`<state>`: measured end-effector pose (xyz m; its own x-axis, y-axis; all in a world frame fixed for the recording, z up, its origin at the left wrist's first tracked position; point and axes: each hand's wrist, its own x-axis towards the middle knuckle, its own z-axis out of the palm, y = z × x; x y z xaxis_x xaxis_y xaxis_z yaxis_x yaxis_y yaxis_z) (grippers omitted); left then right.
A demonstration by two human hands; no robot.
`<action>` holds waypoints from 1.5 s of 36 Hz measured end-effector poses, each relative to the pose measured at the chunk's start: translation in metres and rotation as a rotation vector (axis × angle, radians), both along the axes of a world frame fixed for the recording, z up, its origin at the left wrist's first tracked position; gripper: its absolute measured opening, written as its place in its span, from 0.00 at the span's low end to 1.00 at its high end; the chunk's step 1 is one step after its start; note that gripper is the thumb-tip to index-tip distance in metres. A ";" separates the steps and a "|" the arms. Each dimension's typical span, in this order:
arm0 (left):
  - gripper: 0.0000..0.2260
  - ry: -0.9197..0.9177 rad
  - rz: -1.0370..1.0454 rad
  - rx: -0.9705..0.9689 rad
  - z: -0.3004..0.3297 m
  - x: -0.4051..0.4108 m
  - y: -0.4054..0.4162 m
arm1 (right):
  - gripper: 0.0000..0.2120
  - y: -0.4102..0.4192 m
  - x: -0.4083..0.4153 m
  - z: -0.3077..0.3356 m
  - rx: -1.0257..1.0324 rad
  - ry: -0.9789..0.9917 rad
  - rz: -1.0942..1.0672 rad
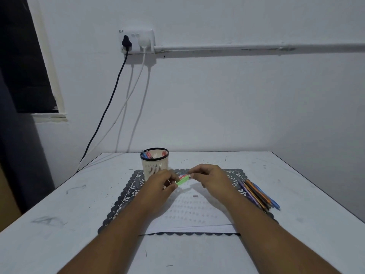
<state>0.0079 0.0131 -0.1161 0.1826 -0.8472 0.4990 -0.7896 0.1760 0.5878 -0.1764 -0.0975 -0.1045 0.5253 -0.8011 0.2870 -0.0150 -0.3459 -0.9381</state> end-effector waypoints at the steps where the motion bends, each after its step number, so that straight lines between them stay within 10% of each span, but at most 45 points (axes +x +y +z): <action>1: 0.10 -0.004 0.001 -0.001 0.000 0.000 0.000 | 0.05 0.001 0.001 0.000 -0.002 0.013 0.005; 27: 0.08 -0.037 -0.088 -0.003 -0.004 0.016 -0.005 | 0.09 -0.005 -0.014 0.013 -0.379 0.416 0.099; 38: 0.08 -0.030 -0.040 0.008 -0.005 0.014 -0.007 | 0.07 -0.005 -0.009 0.006 -0.241 0.304 0.081; 54: 0.07 -0.091 0.048 0.091 -0.008 0.013 -0.005 | 0.05 -0.013 -0.004 -0.013 -0.227 0.631 0.004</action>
<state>0.0207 0.0077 -0.1244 0.1814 -0.8811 0.4368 -0.8467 0.0860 0.5251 -0.1802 -0.1100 -0.1178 0.6503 -0.7549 0.0847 -0.5353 -0.5345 -0.6540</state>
